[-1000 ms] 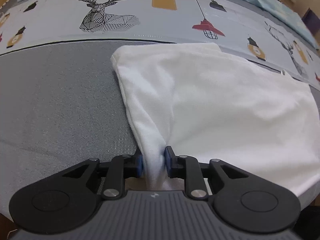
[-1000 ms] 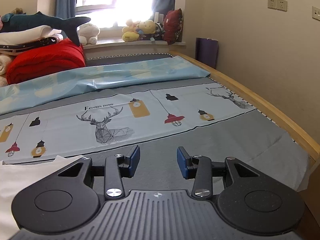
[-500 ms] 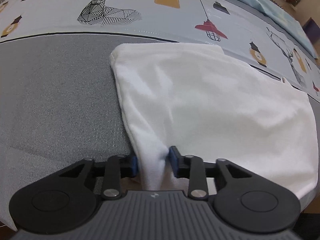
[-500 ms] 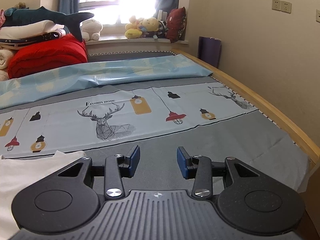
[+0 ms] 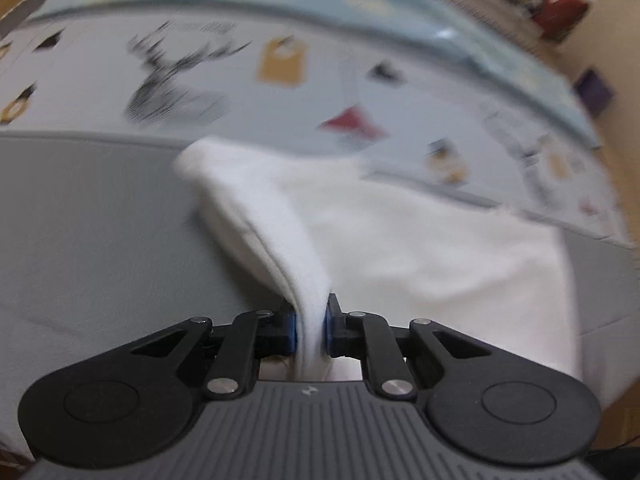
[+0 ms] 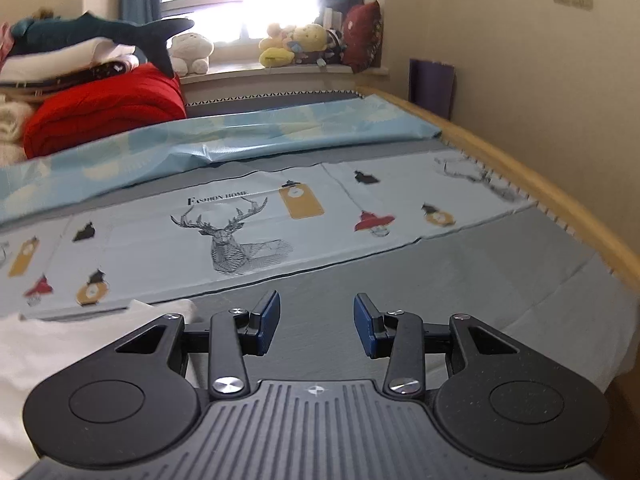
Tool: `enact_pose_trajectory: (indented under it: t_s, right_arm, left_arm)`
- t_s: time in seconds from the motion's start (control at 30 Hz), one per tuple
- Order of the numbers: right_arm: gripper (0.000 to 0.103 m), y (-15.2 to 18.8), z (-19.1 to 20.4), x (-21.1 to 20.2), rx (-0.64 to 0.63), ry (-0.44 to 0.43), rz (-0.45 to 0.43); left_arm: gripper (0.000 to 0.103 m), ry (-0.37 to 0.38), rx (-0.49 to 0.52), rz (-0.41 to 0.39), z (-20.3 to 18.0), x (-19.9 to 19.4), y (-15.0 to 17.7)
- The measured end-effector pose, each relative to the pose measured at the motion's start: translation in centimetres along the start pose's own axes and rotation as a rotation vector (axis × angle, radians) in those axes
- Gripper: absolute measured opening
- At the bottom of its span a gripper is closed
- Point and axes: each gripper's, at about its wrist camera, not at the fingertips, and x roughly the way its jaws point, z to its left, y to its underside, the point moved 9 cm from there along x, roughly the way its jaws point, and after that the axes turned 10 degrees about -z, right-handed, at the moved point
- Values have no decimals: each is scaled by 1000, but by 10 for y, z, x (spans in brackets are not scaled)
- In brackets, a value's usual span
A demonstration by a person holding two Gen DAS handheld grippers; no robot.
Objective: Fold small clothes
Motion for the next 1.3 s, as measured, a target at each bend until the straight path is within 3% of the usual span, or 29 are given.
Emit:
enact_pose_trajectory:
  t_s: [0.17,0.4,0.57,0.63,0.77,0.9,1.03,1.17,1.27,1.3]
  right_arm:
    - [43,5,6,3,40,-22,14]
    - [43,2,12,-6,18,-65,-16]
    - [43,2,2,-6,25,-65,-9]
    - [42,2,-1,-6,26,-65,-6]
    - [42,2,-9,-5,45,-70,2]
    - [43,4,-11,-5,106,-88,22]
    - [43,9,-1,-8,151,-161,54]
    - [43,20,27,-8,154,-290,133]
    - [43,35,53,-8,161,-402,233]
    - [43,39,60,-7,157,-424,261]
  left_arm:
    - [13,149,35,-32,-95,-13,-2]
    - [14,289,131,37,-216,7,32]
    - [28,382,164,65,-263,14,47]
    - [39,386,176,12,-260,6,37]
    - [39,368,81,-64,-220,-11,9]
    - [38,290,4,-134,-163,-27,-14]
    - [36,189,52,-81,-129,-32,-16]
    - [36,181,153,-77,-119,-48,-7]
    - [36,158,127,-56,-103,-43,15]
    - [36,127,111,-17,-96,-38,24]
